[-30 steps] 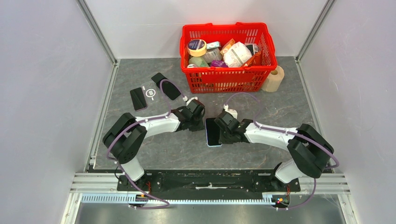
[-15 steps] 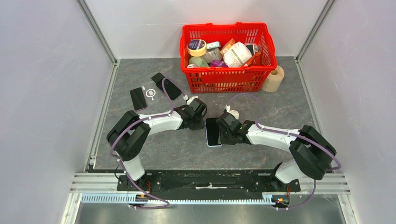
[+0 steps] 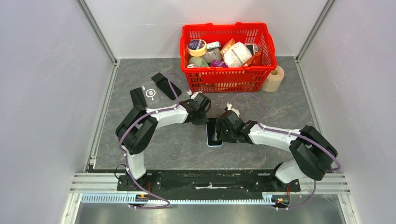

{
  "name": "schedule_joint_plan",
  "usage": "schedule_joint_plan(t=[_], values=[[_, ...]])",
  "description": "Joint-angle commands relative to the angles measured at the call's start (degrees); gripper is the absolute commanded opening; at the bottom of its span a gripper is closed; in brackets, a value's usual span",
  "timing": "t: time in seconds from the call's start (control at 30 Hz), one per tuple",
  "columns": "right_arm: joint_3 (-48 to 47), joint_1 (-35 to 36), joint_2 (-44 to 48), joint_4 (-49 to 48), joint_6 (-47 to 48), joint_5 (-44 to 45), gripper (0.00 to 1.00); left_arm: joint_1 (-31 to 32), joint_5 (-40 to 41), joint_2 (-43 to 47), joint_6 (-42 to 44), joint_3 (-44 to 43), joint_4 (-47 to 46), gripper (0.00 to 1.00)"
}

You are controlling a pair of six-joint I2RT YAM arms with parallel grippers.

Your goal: Put the phone into the phone case

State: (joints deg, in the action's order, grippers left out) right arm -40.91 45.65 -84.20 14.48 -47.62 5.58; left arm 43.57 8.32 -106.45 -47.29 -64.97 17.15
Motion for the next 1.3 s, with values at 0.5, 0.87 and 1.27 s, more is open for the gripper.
schedule_joint_plan(t=[0.5,0.87,1.27], values=[[-0.05,10.76,-1.9,-10.53,-5.84,-1.14,0.7,1.0,-28.58,-7.45,11.8,-8.74,-5.24,0.23],[2.02,9.91,14.31,6.4,-2.99,9.73,0.78,1.69,-26.75,-1.49,14.36,-9.19,-3.19,0.46],[1.96,-8.88,12.57,3.6,6.04,-0.14,0.85,1.36,-9.72,13.06,6.19,3.44,0.57,0.48]])
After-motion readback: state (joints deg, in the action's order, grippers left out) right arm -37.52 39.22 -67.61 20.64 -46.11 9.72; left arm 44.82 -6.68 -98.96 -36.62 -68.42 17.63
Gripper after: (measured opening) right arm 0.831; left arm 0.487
